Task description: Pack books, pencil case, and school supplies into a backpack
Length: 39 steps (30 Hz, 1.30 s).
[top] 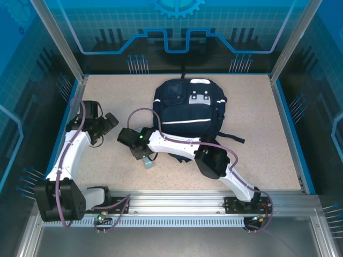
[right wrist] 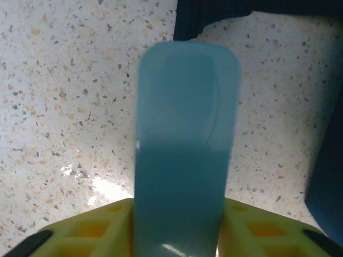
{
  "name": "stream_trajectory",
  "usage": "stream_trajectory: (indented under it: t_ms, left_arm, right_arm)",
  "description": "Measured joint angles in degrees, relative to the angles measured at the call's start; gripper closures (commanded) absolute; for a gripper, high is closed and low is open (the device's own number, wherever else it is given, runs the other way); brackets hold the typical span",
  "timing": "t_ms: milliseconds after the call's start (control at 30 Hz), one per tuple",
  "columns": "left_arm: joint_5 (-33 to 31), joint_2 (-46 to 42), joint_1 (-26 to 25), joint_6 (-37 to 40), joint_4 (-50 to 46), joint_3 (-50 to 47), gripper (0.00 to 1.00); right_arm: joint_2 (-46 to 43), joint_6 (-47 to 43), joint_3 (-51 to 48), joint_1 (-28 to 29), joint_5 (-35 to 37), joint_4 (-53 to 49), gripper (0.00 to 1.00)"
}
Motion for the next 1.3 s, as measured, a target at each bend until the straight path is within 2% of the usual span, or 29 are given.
stream_trajectory:
  t_ms: [133, 367, 600, 733, 867, 1033, 1300]
  left_arm:
    - [0.04, -0.26, 0.02, 0.17, 0.17, -0.15, 0.01]
    - [1.68, -0.76, 0.07, 0.39, 0.35, -0.26, 0.01]
    - [6.12, -2.21, -0.04, 1.92, 3.08, -1.29, 0.01]
    - [8.74, -2.54, -2.25, 2.99, 5.27, -1.92, 0.01]
    - [10.32, -2.47, -7.87, 4.04, 7.74, -1.9, 0.01]
    - [11.56, -0.42, -17.49, 6.21, 10.88, -0.59, 0.01]
    - [11.37, 11.37, -33.24, 16.74, 13.66, 9.44, 0.03]
  right_arm:
    - [-0.11, -0.5, 0.11, -0.11, -0.11, -0.02, 0.76]
    - [-4.98, -1.44, -5.33, -0.07, -0.04, 0.11, 0.77]
    - [-23.56, -1.88, -19.96, -0.13, 1.44, 4.42, 0.78]
    - [-35.45, -1.86, -28.37, -1.88, 1.68, 8.13, 0.78]
    - [-45.33, -1.79, -36.79, -7.17, 0.5, 12.46, 0.79]
    - [-56.19, -1.42, -47.45, -17.29, -4.79, 17.53, 0.79]
    - [-68.35, -0.72, -57.46, -33.77, -14.12, 22.03, 0.8]
